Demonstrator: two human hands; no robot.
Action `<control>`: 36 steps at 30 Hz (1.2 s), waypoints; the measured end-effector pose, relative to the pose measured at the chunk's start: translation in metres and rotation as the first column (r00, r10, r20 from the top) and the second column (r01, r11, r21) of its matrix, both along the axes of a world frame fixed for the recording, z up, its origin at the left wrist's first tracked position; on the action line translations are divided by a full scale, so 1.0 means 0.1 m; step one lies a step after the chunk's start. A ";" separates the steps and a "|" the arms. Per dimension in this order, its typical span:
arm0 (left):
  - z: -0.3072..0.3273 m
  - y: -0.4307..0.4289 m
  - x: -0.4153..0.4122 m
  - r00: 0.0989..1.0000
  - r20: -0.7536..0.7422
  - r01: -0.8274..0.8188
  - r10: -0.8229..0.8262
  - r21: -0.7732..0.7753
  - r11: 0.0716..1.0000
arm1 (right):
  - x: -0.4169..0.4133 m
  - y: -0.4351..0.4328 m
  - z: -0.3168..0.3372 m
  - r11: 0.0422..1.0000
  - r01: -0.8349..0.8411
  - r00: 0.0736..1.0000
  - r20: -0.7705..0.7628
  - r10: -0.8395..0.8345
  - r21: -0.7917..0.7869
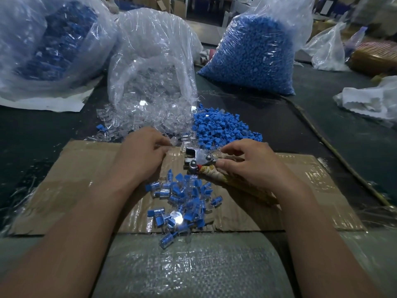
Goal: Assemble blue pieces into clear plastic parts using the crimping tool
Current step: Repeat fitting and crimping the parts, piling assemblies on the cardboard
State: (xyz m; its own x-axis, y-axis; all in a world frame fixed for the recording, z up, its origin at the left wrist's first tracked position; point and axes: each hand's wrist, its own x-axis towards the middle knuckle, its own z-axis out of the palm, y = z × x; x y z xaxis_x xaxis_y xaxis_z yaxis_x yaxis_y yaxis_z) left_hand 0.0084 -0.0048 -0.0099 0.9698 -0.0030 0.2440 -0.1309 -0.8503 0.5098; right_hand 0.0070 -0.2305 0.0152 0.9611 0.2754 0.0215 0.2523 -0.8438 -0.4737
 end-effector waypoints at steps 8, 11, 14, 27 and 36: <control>-0.01 -0.04 -0.03 0.993 -0.109 0.051 -0.050 0.012 0.999 | 0.00 -0.01 -0.01 1.000 -0.002 1.000 0.003 0.002 0.005; -0.04 -0.02 -0.01 0.992 -0.120 0.051 -0.048 0.018 0.999 | 0.00 0.00 -0.02 1.000 0.007 1.000 0.011 -0.007 0.004; -0.06 -0.02 0.00 0.996 -0.055 0.066 -0.066 0.002 0.998 | 0.01 -0.01 -0.03 1.000 0.013 1.000 0.018 -0.013 0.002; 0.03 -0.06 -0.05 0.999 0.041 -0.004 0.007 -0.061 0.998 | 0.02 -0.02 -0.04 1.000 0.026 0.999 0.023 -0.026 -0.003; 0.05 -0.07 -0.09 0.996 0.083 -0.027 0.037 -0.120 0.992 | 0.01 -0.03 -0.01 0.998 0.061 0.998 0.025 -0.061 0.018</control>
